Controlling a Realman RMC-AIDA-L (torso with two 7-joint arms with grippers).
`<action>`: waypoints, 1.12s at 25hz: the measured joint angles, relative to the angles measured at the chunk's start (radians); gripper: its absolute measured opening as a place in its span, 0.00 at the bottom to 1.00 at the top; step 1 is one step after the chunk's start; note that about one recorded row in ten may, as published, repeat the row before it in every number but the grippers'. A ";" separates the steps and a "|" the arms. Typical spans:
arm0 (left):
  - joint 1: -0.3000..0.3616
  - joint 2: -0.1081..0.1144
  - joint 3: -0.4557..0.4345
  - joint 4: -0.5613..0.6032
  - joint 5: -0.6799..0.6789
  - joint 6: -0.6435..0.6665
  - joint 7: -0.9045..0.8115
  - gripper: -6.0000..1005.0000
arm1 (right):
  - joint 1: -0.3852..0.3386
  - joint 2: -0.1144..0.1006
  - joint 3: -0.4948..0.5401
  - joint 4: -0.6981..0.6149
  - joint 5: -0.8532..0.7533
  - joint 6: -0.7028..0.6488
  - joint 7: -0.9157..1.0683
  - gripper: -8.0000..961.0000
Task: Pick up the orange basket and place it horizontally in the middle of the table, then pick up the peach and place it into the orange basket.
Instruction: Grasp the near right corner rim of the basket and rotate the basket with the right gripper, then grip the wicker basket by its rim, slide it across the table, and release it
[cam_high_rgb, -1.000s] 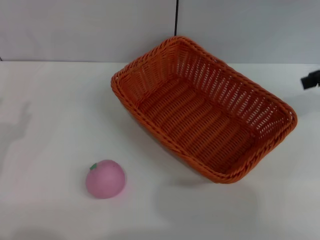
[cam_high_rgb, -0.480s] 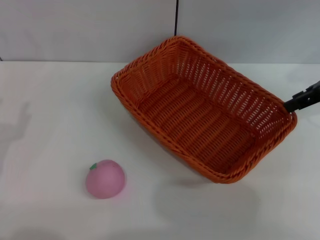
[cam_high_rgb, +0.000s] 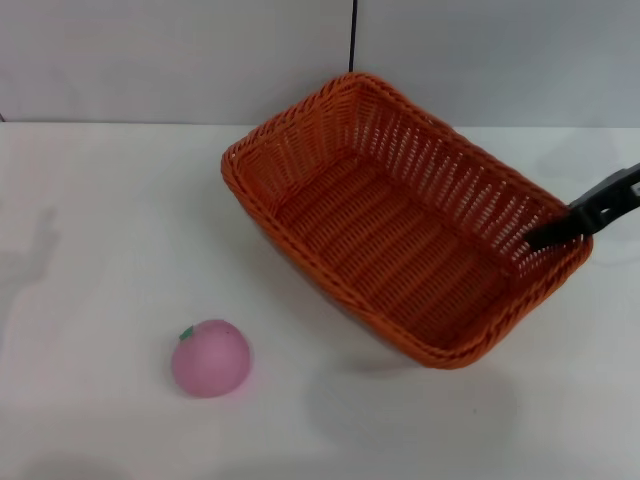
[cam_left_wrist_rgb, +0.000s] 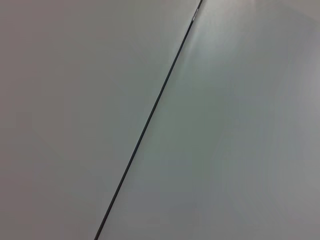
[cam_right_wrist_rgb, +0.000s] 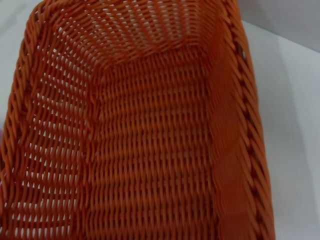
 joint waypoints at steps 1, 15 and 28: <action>0.000 0.000 0.000 0.000 0.000 0.000 0.000 0.75 | 0.000 0.006 0.000 -0.002 0.000 0.002 -0.004 0.43; -0.002 0.000 0.000 0.003 -0.006 0.000 0.004 0.75 | -0.069 0.025 0.011 -0.175 0.070 -0.050 -0.028 0.20; -0.012 0.000 0.000 0.003 -0.013 0.003 0.004 0.75 | -0.103 -0.015 0.049 -0.419 0.252 -0.216 -0.203 0.20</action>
